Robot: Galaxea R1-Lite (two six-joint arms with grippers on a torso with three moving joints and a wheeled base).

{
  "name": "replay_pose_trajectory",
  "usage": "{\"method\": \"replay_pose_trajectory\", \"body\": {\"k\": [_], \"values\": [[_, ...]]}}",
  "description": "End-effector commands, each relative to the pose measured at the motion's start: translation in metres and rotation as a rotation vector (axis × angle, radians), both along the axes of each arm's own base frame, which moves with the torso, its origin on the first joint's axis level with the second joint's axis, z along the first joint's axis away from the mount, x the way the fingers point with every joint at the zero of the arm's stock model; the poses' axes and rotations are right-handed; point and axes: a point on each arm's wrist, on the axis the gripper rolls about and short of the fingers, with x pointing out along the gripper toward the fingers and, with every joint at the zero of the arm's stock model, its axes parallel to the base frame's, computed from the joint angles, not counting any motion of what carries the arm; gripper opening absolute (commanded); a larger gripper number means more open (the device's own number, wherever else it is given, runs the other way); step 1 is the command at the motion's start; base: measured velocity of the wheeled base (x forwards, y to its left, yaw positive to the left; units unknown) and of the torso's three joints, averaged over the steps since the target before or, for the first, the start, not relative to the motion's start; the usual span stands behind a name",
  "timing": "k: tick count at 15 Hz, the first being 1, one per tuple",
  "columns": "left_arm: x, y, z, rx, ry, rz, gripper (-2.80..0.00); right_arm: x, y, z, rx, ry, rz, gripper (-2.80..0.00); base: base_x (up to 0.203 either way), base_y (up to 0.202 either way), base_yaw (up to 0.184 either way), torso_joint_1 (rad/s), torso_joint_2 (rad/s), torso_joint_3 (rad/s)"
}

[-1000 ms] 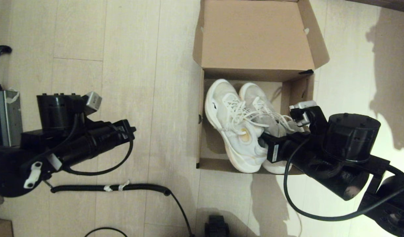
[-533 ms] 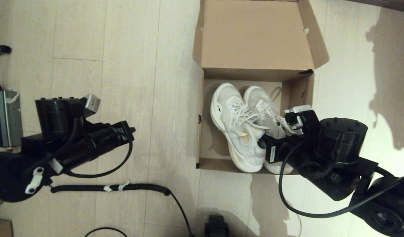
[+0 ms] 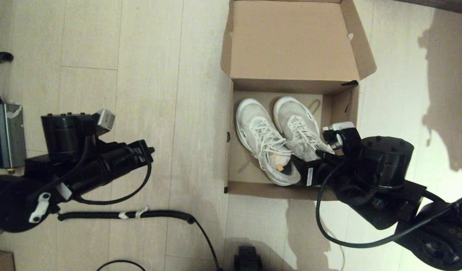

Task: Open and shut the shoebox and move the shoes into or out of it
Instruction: Put the shoes into the shoe box, then close the shoe box

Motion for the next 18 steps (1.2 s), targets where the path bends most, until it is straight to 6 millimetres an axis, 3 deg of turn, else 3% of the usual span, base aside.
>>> {"method": "replay_pose_trajectory", "body": {"k": [1,3,5,6,10,14,16,18], "values": [[0.002,-0.001,0.004,-0.004,-0.016,0.001,-2.8,-0.002,-0.001,0.007,0.017,-0.024,-0.002,0.0,0.0,0.0,0.0,0.0,0.0,0.0],[0.01,-0.003,0.015,-0.013,-0.056,-0.007,-2.8,-0.003,-0.012,0.032,0.067,-0.09,-0.033,0.0,0.0,0.0,0.0,0.0,0.0,0.0],[0.023,-0.008,0.031,-0.027,-0.114,-0.025,-2.8,0.006,-0.041,0.06,0.118,-0.129,-0.132,0.0,0.0,0.0,0.0,0.0,0.0,0.0],[0.029,-0.01,0.037,-0.032,-0.136,-0.032,-2.8,0.01,-0.052,0.073,0.171,-0.13,-0.172,-2.8,0.0,0.0,0.0,0.0,0.0,0.0],[0.054,-0.017,0.042,-0.042,-0.166,-0.048,-2.8,0.016,-0.11,0.12,0.395,-0.075,-0.273,-2.8,0.0,0.0,0.0,0.0,0.0,0.0],[0.082,-0.023,0.055,-0.06,-0.235,-0.058,-2.8,0.023,-0.171,0.147,0.524,-0.074,-0.329,-2.8,0.0,0.0,0.0,0.0,0.0,0.0],[0.099,-0.026,0.062,-0.074,-0.278,-0.08,-2.8,0.04,-0.185,0.141,0.567,-0.048,-0.356,-2.8,0.0,0.0,0.0,0.0,0.0,0.0],[0.116,-0.03,0.067,-0.101,-0.318,-0.096,-2.8,0.067,-0.199,0.12,0.674,0.002,-0.399,-2.8,0.0,0.0,0.0,0.0,0.0,0.0]]}}
